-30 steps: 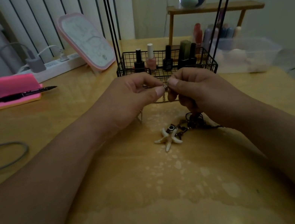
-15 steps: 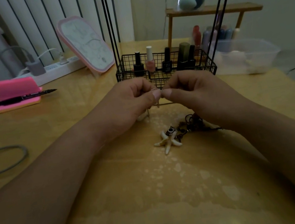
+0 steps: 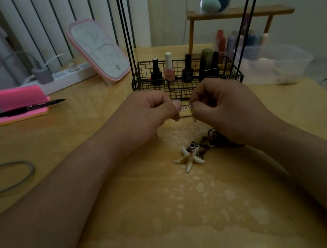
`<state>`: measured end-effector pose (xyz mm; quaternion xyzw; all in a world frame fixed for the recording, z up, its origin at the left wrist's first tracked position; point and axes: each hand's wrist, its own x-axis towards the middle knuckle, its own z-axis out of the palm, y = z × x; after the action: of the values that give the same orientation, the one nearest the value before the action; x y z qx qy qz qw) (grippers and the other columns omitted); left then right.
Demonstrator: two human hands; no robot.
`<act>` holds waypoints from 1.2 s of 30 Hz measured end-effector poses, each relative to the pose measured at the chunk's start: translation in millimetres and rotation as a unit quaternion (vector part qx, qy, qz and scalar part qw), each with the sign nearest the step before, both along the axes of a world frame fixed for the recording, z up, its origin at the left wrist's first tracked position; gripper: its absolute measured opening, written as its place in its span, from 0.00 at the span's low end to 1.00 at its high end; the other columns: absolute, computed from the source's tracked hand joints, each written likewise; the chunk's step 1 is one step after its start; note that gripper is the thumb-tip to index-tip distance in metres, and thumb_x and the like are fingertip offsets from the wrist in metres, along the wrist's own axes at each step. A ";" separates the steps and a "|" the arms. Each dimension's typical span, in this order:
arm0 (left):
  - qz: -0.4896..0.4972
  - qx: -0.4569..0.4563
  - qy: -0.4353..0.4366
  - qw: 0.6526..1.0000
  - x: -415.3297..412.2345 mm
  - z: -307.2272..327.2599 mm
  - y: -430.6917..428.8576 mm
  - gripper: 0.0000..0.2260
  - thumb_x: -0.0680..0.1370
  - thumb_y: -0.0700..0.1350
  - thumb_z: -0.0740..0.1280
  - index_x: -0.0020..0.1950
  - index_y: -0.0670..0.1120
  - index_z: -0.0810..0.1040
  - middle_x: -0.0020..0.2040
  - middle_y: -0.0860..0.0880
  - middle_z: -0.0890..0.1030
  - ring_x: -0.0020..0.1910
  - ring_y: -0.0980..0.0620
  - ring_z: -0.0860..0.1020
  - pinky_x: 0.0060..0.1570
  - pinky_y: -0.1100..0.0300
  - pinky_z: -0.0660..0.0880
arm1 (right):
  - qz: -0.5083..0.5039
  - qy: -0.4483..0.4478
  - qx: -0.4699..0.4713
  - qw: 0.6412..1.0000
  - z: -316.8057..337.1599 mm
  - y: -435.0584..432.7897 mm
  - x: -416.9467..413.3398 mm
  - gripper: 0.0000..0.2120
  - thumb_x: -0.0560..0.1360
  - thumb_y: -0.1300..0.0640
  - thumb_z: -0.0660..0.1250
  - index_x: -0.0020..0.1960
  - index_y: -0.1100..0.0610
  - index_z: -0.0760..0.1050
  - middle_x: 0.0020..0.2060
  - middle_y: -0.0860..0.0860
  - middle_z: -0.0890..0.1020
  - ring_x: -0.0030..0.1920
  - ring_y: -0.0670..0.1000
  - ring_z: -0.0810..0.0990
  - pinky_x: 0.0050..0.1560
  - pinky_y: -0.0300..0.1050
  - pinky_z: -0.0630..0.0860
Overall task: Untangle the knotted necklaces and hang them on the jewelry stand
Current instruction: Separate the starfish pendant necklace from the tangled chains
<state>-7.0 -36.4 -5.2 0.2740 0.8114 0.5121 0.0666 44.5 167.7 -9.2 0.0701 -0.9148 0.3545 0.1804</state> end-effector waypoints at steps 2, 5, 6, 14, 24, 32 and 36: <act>0.011 -0.031 0.005 0.999 -2.1 0.6 -1.5 0.14 0.83 0.52 0.67 0.42 0.47 0.85 0.27 0.54 0.74 0.27 0.57 0.70 0.31 0.65 0.69 | -0.005 -0.002 -0.008 1.000 0.4 0.1 -0.7 0.02 0.78 0.54 0.70 0.49 0.48 0.79 0.37 0.45 0.80 0.34 0.38 0.75 0.32 0.29 0.69; 0.004 -0.082 0.009 0.997 -3.3 1.2 -2.8 0.13 0.84 0.51 0.66 0.44 0.51 0.87 0.36 0.51 0.85 0.34 0.51 0.78 0.39 0.59 0.74 | 0.012 -0.001 -0.047 0.999 2.1 0.9 -0.5 0.03 0.80 0.56 0.70 0.50 0.49 0.80 0.40 0.47 0.83 0.38 0.40 0.80 0.35 0.35 0.74; 0.001 -0.080 0.012 0.997 -2.9 0.9 -2.4 0.11 0.83 0.50 0.67 0.47 0.52 0.87 0.40 0.52 0.86 0.36 0.53 0.80 0.40 0.60 0.75 | 0.022 0.001 -0.056 0.998 2.6 0.9 -0.1 0.03 0.80 0.56 0.70 0.51 0.48 0.80 0.41 0.48 0.83 0.41 0.43 0.82 0.38 0.40 0.78; -0.042 -0.011 0.007 0.999 0.2 -0.3 -0.3 0.05 0.84 0.42 0.67 0.54 0.47 0.83 0.39 0.52 0.86 0.26 0.59 0.71 0.26 0.65 0.69 | 0.056 0.021 -0.040 0.997 -0.7 -0.9 0.2 0.03 0.80 0.52 0.72 0.53 0.47 0.83 0.42 0.43 0.83 0.42 0.44 0.80 0.42 0.37 0.74; -0.036 -0.007 0.040 0.999 -2.0 -3.7 1.3 0.01 0.81 0.41 0.71 0.51 0.44 0.83 0.36 0.54 0.84 0.30 0.65 0.77 0.32 0.75 0.69 | 0.050 0.034 0.025 0.998 -2.4 -1.6 1.5 0.02 0.80 0.52 0.71 0.53 0.46 0.80 0.41 0.40 0.80 0.43 0.42 0.78 0.41 0.31 0.71; -0.005 0.005 0.046 0.999 -5.1 -2.8 -0.2 0.02 0.82 0.41 0.68 0.50 0.44 0.78 0.32 0.57 0.81 0.31 0.60 0.75 0.31 0.69 0.71 | 0.030 0.017 0.023 0.999 -0.8 0.1 0.7 0.03 0.79 0.54 0.71 0.49 0.46 0.80 0.41 0.40 0.80 0.42 0.39 0.77 0.40 0.30 0.71; -0.020 0.030 0.011 0.999 -4.5 -1.9 0.3 0.01 0.83 0.39 0.68 0.52 0.43 0.76 0.40 0.46 0.86 0.30 0.53 0.76 0.29 0.65 0.72 | 0.054 0.001 0.006 0.999 0.6 -0.6 1.2 0.03 0.80 0.53 0.71 0.52 0.46 0.80 0.43 0.42 0.83 0.40 0.41 0.78 0.42 0.41 0.76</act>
<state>-11.5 -36.2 -7.2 0.2975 0.7905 0.5320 0.0594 45.7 167.1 -8.7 0.1205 -0.9118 0.3578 0.1614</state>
